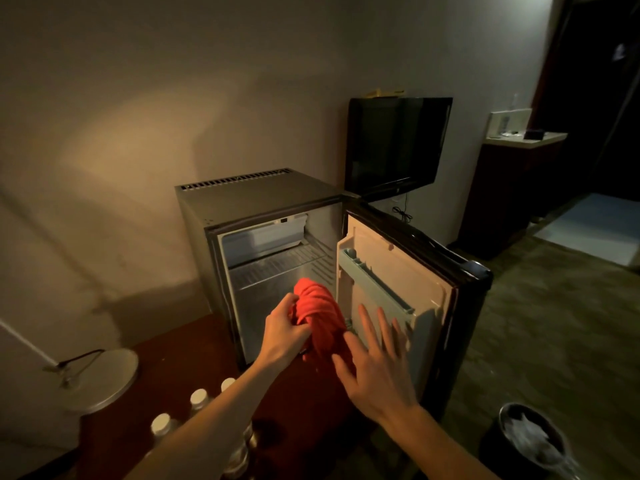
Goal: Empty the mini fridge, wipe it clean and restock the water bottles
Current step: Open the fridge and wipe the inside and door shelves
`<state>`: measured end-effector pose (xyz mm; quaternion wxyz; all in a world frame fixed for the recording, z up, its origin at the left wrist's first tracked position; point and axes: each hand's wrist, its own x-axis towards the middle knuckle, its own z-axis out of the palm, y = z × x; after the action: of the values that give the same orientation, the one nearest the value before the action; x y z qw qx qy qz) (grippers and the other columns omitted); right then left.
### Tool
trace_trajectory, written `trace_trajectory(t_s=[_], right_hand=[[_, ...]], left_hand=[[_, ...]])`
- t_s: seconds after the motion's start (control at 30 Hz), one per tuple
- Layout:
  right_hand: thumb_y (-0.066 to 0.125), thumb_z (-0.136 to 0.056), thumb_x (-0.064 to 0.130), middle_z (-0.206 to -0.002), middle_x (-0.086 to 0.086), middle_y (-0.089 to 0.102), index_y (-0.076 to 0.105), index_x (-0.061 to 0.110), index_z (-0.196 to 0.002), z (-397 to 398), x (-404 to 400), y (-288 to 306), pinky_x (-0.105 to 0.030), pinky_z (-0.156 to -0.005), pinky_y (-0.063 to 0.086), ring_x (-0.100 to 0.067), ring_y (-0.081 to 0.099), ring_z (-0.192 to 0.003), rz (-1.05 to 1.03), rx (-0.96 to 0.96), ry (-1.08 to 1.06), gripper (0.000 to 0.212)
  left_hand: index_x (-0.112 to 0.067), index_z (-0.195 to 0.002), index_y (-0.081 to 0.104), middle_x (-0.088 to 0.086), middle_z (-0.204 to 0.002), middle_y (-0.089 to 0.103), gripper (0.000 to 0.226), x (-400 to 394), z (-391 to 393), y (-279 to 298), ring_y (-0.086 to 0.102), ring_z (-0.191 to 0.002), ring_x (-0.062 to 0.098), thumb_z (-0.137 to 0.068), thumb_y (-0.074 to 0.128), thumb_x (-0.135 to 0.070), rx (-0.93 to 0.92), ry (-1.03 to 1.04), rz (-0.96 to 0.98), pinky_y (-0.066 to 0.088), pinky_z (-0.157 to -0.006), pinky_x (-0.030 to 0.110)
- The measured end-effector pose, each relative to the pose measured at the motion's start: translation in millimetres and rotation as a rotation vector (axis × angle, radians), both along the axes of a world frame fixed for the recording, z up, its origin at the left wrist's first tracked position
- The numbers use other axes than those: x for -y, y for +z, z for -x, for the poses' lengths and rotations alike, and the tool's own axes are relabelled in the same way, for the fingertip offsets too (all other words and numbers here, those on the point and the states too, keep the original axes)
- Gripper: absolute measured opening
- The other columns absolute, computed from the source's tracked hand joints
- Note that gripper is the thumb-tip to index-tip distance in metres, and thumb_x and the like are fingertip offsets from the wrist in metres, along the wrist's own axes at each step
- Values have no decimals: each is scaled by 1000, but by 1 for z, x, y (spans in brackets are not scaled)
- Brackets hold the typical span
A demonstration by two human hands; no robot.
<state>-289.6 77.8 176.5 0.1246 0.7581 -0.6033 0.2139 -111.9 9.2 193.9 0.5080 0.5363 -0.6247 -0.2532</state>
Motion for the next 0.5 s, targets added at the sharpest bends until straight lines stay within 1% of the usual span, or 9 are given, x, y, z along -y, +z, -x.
trace_trajectory(t_s=[0.07,0.17,0.2,0.27,0.37,0.43,0.5], right_hand=[[33,-93,60,-156,-7,31,58,28,-118,1,9,-3,-51,-116,9,-31,17,-147,-10,24,-5,48],[18,-94,64,-157,-6,29,52,24,-125,17,30,-17,-51,-118,15,-28,16,-148,-47,52,-22,61],[14,-95,63,-156,-9,29,53,21,-125,25,38,-23,-49,-118,15,-29,17,-147,-39,47,-26,65],[15,-97,59,-155,-16,29,56,13,-123,40,54,-35,-46,-117,15,-30,19,-146,-16,22,-38,67],[25,-97,52,-155,-25,24,55,3,-128,46,72,-56,-50,-115,20,-35,16,-147,55,-12,-50,65],[24,-97,52,-155,-27,22,53,0,-131,42,83,-69,-53,-114,22,-39,13,-147,137,16,-46,68],[21,-97,52,-155,-27,23,52,0,-133,40,98,-77,-55,-114,22,-42,11,-146,219,70,-17,70]], left_hand=[[-19,-90,65,-1,-73,67,30,4,-4,-5,52,-63,-1,-67,68,1,-23,18,-9,44,-61,17],[-22,-84,61,4,-71,64,23,16,-14,-19,51,-64,6,-62,64,-22,-95,42,-19,48,-64,36],[-22,-83,60,7,-71,63,23,21,-16,-23,50,-65,7,-60,63,-26,-118,45,-13,47,-64,39],[-22,-83,60,10,-72,63,24,30,-19,-31,50,-66,8,-60,63,-26,-152,49,-2,45,-63,36],[-27,-85,62,2,-69,64,26,44,-18,-42,52,-65,6,-62,62,-14,-169,55,6,44,-62,31],[-27,-86,63,5,-72,66,29,57,-14,-54,54,-66,6,-64,62,-8,-173,56,10,45,-63,29],[-27,-88,62,8,-75,66,31,71,-8,-66,55,-68,7,-65,62,-6,-180,58,17,45,-64,30]])
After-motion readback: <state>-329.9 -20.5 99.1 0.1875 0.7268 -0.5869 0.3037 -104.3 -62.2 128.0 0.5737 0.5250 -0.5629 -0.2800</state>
